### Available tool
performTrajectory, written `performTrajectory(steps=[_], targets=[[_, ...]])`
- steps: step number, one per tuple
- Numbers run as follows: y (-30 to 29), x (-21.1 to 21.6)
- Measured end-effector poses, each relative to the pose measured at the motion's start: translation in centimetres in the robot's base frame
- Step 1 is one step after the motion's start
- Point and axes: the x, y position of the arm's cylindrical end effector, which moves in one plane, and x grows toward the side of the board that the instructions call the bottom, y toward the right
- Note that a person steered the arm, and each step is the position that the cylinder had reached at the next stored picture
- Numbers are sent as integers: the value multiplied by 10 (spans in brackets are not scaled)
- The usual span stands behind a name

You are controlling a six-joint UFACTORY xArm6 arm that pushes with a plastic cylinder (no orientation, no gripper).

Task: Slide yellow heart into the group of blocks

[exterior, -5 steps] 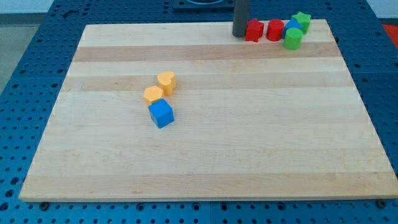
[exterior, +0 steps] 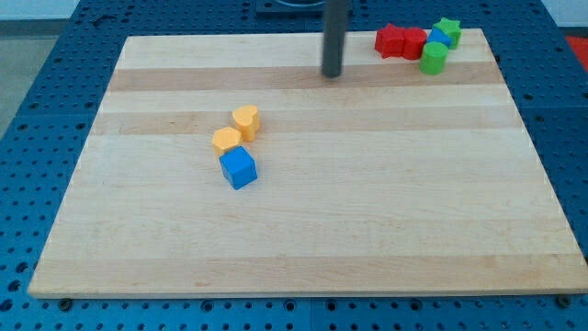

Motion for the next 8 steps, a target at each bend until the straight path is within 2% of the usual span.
performTrajectory(steps=[1, 2, 3, 4, 6, 8], targets=[[-85, 5], [-161, 36], [-198, 73], [-199, 126], [-129, 121], [-89, 93]])
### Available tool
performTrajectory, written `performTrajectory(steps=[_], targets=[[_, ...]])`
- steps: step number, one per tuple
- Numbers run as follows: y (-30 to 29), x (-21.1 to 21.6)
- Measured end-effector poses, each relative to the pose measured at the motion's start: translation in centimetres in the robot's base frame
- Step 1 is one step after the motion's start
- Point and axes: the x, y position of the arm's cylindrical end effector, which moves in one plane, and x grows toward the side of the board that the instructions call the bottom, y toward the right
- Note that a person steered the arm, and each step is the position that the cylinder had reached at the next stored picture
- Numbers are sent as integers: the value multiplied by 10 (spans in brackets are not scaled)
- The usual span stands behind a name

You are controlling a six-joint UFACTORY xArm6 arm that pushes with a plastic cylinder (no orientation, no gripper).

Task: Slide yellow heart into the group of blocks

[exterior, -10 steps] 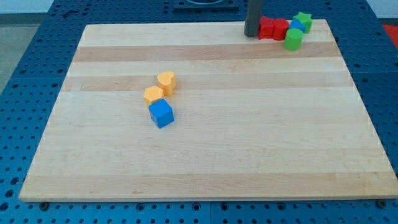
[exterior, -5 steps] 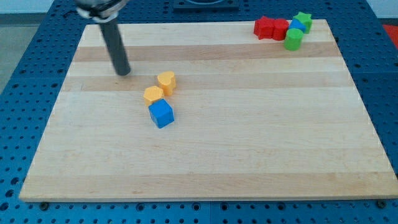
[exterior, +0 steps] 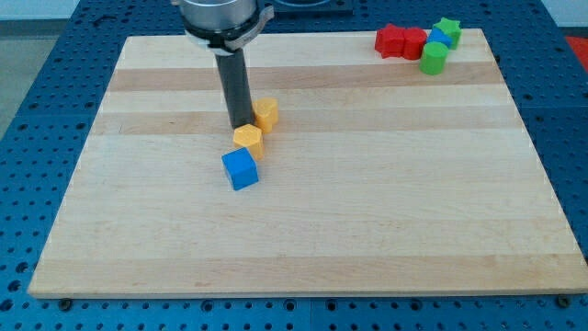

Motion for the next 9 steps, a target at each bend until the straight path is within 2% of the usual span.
performTrajectory(steps=[3, 7, 9], targets=[[72, -14], [162, -75], [189, -72]])
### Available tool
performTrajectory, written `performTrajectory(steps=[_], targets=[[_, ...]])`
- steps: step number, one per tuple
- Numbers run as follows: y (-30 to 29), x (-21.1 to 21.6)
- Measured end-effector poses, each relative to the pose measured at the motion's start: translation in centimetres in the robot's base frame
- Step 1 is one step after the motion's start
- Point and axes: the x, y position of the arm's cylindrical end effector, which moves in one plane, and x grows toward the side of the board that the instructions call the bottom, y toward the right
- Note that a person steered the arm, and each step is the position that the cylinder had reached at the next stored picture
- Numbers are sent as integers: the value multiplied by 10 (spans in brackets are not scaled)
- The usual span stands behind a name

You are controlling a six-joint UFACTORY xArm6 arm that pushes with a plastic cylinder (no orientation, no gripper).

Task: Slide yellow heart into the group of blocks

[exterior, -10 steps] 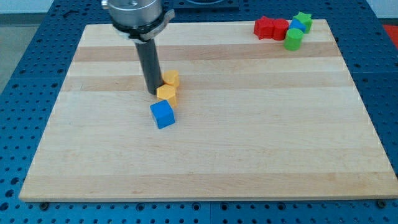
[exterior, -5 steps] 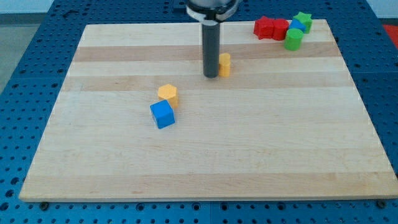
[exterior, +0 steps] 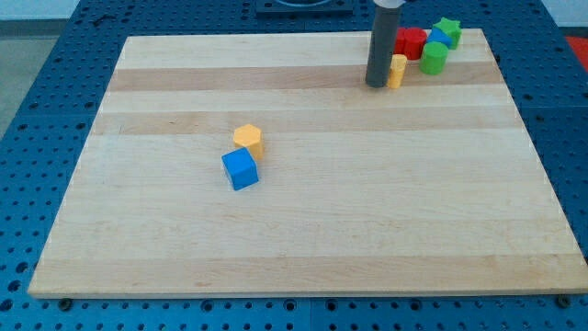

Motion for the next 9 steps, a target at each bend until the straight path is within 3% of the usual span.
performTrajectory(steps=[4, 9], targets=[[53, 5], [51, -6]])
